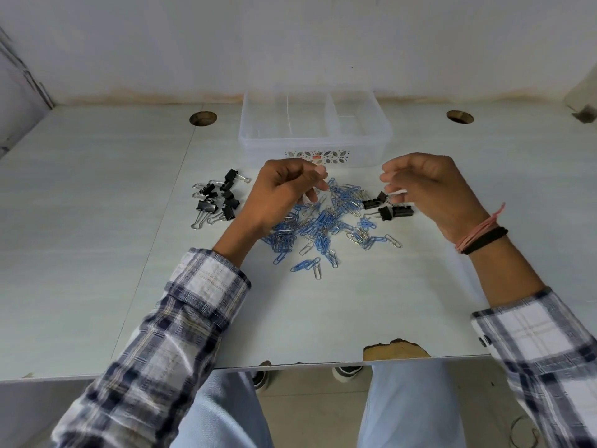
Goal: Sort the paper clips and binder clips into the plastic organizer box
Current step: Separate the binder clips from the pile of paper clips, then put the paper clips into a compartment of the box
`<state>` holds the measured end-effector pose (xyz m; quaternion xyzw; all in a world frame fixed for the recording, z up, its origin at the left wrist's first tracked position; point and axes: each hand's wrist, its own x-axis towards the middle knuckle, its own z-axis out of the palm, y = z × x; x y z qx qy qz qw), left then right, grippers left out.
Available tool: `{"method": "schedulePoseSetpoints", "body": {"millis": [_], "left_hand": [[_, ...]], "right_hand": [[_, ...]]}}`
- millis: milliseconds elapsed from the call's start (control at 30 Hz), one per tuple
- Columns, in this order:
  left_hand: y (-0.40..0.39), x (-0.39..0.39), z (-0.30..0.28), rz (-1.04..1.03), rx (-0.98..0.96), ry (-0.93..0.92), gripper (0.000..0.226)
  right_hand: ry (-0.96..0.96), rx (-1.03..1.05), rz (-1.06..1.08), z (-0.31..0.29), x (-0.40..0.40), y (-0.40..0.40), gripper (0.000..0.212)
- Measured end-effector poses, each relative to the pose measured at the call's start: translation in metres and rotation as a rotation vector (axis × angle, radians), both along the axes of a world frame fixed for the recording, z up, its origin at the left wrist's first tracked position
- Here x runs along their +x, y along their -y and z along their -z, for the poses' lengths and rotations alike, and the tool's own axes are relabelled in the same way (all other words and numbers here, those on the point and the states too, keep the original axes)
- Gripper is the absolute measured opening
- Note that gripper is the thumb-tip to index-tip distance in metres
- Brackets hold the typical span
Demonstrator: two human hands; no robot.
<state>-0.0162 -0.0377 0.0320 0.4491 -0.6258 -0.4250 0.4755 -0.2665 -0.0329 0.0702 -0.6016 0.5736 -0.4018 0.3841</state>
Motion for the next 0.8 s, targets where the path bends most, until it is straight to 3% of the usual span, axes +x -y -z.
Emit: {"method": "schedulePoseSetpoints", "body": {"millis": [167,300,400,500,567,633,700,800], "left_hand": [[-0.019,0.01,-0.01,-0.108,-0.001,0.302,0.02],[-0.043,0.026,-0.017,-0.169,0.006,0.706,0.047],[-0.055,0.024,-0.016,-0.139,0.229,0.939,0.06],[-0.06,0.01,-0.013,-0.066,0.236,0.901,0.039],[-0.061,0.005,-0.014,-0.071,0.195,0.775,0.038],[-0.059,0.011,-0.022,-0.082,0.153,0.735,0.054],[-0.054,0.023,-0.025,-0.053,0.176,0.818,0.072],[-0.046,0.03,-0.028,0.111,0.324,1.001,0.098]], "right_hand": [[-0.219,-0.006,-0.089,0.001,0.018,-0.018,0.021],[-0.584,0.001,-0.163,-0.001,0.025,-0.03,0.033],[-0.72,0.081,-0.264,0.003,0.043,-0.033,0.036],[-0.649,0.104,-0.384,0.004,0.064,-0.034,0.028],[-0.581,0.065,-0.362,-0.001,0.068,-0.028,0.035],[-0.602,0.005,-0.317,-0.005,0.065,-0.016,0.04],[-0.719,0.025,-0.34,-0.006,0.063,-0.001,0.037],[-0.866,0.073,-0.45,-0.001,0.074,0.01,0.01]]}}
